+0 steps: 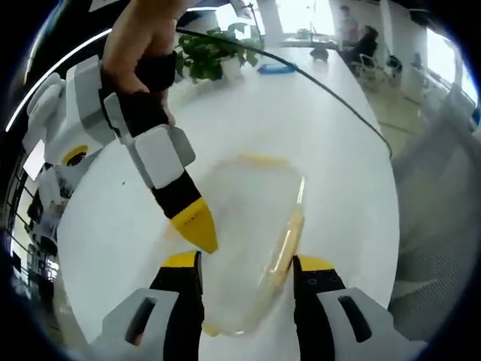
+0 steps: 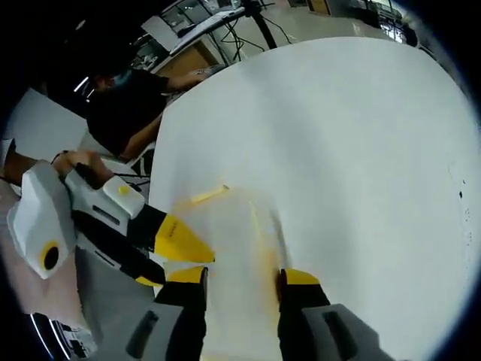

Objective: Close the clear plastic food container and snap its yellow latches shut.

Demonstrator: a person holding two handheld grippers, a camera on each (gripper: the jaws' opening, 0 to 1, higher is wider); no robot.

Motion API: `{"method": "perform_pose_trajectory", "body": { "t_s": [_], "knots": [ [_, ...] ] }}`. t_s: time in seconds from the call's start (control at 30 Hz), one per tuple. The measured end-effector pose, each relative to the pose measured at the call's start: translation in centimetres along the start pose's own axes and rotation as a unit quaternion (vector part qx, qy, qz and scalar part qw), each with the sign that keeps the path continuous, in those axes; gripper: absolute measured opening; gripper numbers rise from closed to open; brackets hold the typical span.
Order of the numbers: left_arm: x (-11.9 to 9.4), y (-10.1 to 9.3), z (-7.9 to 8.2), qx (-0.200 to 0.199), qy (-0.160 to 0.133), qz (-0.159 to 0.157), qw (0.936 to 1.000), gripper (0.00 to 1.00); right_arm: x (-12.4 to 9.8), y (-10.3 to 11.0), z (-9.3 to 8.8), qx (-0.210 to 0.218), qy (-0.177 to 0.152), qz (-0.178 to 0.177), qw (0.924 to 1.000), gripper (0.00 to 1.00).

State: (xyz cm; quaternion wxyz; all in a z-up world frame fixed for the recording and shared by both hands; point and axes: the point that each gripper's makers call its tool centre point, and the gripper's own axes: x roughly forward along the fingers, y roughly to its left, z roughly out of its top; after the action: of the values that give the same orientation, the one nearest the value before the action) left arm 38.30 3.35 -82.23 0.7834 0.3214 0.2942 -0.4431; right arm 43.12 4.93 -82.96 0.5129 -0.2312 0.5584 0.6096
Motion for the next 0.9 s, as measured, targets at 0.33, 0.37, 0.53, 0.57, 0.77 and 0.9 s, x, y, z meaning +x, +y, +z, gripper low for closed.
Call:
{"method": "perform_pose_trajectory", "body": {
  "t_s": [0.33,0.37,0.53,0.57,0.77,0.9],
  "knots": [
    [0.1,-0.07,-0.18,0.016,-0.008,0.032,0.9993,0.43,-0.13,-0.02,-0.47,0.004,-0.009,-0.004,0.9999,0.35],
    [0.2,0.02,-0.3,0.034,-0.005,0.046,0.9984,0.43,-0.09,0.01,-0.41,0.002,-0.012,-0.007,0.9999,0.35],
    [-0.16,0.5,-0.16,0.028,-0.005,0.066,0.9974,0.41,-0.17,0.06,-0.34,0.004,-0.024,-0.013,0.9996,0.36],
    [-0.29,0.5,-0.12,0.029,-0.006,0.063,0.9976,0.41,-0.1,0.1,-0.27,0.004,-0.024,-0.014,0.9996,0.36],
    [-0.15,0.08,0.01,0.027,-0.007,0.063,0.9976,0.42,-0.14,0.12,-0.33,0.006,-0.039,-0.022,0.999,0.38],
    [-0.18,-0.11,0.01,0.029,-0.006,0.062,0.9976,0.43,-0.11,0.13,-0.16,0.01,-0.058,-0.031,0.9978,0.38]
  ]
}}
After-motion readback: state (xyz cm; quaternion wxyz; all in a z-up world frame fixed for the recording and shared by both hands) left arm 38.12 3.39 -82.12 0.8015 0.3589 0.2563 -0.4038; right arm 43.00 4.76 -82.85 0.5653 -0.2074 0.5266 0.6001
